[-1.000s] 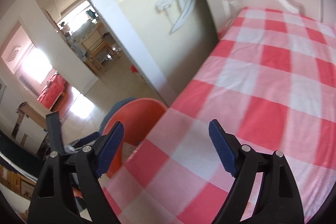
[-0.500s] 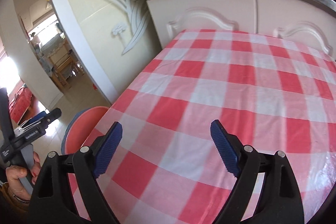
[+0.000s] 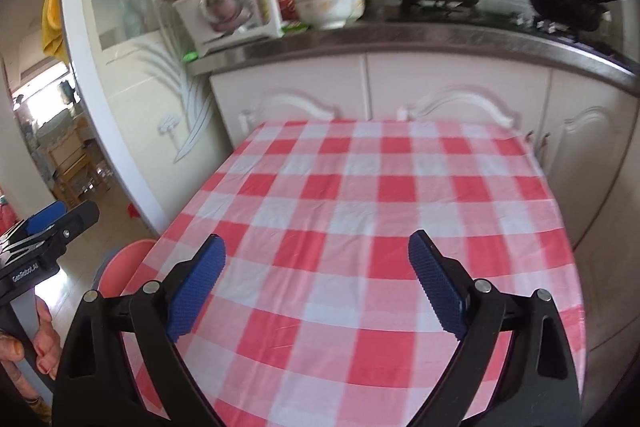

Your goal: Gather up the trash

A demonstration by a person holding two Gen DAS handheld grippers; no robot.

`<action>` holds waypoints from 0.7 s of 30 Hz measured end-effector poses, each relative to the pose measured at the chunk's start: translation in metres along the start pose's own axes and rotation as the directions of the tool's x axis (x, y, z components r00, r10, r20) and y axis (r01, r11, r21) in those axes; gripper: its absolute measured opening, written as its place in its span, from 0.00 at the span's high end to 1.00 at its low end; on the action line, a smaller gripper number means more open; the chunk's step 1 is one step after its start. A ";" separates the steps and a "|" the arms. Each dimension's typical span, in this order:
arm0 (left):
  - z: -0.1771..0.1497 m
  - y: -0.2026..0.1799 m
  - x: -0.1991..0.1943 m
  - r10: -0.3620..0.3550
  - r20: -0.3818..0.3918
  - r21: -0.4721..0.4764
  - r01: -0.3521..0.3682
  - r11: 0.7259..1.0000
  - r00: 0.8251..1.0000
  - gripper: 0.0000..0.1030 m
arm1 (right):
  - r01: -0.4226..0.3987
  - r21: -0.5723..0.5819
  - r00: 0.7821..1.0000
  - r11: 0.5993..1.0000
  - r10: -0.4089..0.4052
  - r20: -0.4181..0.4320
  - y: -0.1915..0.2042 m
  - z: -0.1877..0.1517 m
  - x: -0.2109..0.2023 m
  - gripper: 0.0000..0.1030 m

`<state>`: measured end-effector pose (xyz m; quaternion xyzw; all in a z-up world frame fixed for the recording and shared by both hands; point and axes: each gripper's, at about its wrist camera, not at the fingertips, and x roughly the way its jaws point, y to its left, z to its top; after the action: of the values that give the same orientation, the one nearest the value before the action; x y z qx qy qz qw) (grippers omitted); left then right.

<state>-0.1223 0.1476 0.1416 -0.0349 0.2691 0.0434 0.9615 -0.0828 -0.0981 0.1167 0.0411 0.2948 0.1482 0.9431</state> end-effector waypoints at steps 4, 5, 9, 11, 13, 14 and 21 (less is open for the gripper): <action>0.015 -0.032 -0.019 -0.073 0.031 0.019 0.072 0.997 0.997 0.05 | 0.070 0.002 0.992 0.998 -0.069 0.101 -0.017 0.009 -0.040 0.08; 0.018 -0.038 -0.021 -0.082 0.032 0.025 0.081 0.996 0.996 0.05 | 0.087 0.003 0.988 0.996 -0.087 0.126 -0.020 0.011 -0.050 0.08; 0.031 -0.059 -0.040 -0.117 0.063 0.034 0.115 0.993 0.991 0.05 | 0.151 0.019 0.962 0.988 -0.151 0.229 -0.031 0.019 -0.094 0.05; 0.037 -0.067 -0.046 -0.142 0.047 0.035 0.141 0.989 0.989 0.05 | 0.185 0.029 0.943 0.982 -0.186 0.275 -0.035 0.023 -0.114 0.04; 0.041 -0.071 -0.054 -0.162 0.048 0.031 0.161 0.986 0.986 0.05 | 0.216 0.035 0.922 0.976 -0.216 0.322 -0.038 0.026 -0.135 0.04; 0.042 -0.073 -0.060 -0.170 0.063 0.030 0.168 0.985 0.983 0.05 | 0.233 0.040 0.908 0.972 -0.232 0.349 -0.039 0.028 -0.147 0.04; 0.050 -0.087 -0.089 -0.121 0.148 0.062 0.113 0.992 0.982 0.05 | 0.311 0.058 0.826 0.949 -0.300 0.478 -0.036 0.035 -0.207 0.04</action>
<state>-0.1637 0.0594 0.2344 -0.0215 0.1940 -0.0178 0.9806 -0.2153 -0.1950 0.2516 0.0186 0.0526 -0.0162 0.9983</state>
